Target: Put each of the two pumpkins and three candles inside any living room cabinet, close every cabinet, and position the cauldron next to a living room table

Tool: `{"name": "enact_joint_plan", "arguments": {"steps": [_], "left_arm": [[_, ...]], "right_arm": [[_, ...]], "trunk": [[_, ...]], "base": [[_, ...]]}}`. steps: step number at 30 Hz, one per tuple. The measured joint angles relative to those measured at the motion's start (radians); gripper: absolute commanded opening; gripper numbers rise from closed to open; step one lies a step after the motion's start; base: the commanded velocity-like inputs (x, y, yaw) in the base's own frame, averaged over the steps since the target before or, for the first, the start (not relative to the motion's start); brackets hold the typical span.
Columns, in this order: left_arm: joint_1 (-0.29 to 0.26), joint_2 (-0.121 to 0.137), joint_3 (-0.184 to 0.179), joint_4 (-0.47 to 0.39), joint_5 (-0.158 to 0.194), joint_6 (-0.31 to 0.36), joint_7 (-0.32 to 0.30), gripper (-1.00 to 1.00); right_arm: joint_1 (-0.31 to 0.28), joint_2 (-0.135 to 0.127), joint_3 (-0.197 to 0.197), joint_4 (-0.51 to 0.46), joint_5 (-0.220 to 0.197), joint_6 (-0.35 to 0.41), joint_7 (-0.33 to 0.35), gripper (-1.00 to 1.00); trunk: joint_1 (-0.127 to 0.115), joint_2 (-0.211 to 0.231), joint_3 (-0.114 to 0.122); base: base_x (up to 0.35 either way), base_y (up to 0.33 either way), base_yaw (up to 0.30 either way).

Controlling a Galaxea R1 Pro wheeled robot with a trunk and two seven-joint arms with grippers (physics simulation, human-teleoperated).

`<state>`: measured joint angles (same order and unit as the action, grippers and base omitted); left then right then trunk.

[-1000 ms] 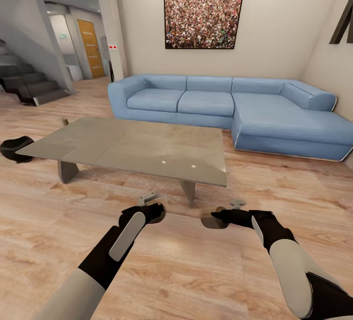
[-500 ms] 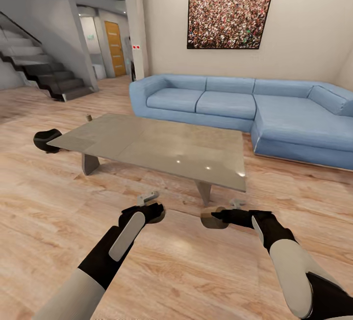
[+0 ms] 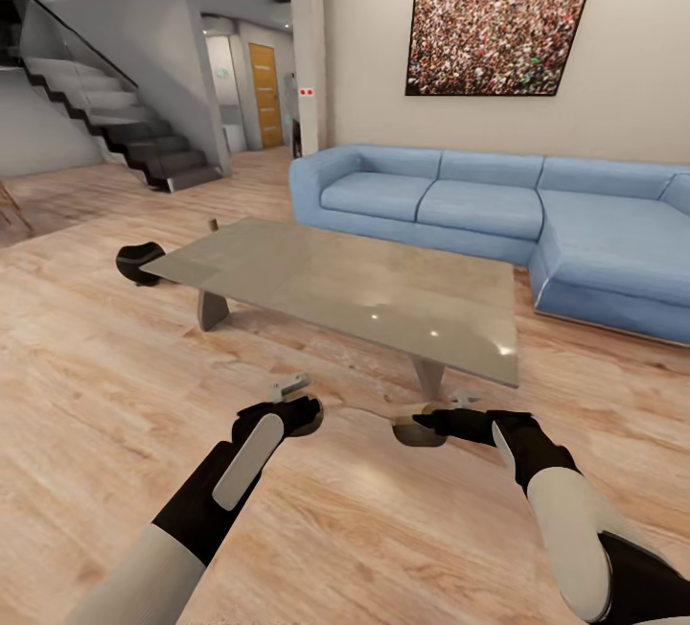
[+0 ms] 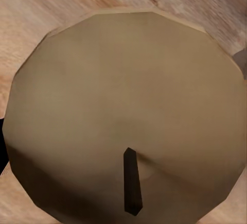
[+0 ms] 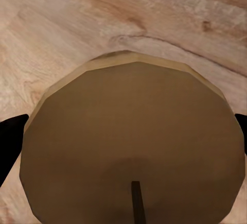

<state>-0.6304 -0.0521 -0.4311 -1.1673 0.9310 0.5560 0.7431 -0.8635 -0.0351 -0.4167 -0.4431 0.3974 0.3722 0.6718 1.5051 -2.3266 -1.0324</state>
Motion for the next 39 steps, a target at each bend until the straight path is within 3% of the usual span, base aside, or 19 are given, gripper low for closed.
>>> {"name": "enact_joint_plan", "arguments": {"steps": [39], "left_arm": [[0.0,0.001,0.0,0.003,-0.001,0.0,-0.002,-1.0]], "right_arm": [[0.0,0.001,0.003,0.021,0.0,-0.002,-0.008,-1.0]], "trunk": [[0.0,0.0,0.0]], "base": [[0.049,-0.038,0.243]]}}
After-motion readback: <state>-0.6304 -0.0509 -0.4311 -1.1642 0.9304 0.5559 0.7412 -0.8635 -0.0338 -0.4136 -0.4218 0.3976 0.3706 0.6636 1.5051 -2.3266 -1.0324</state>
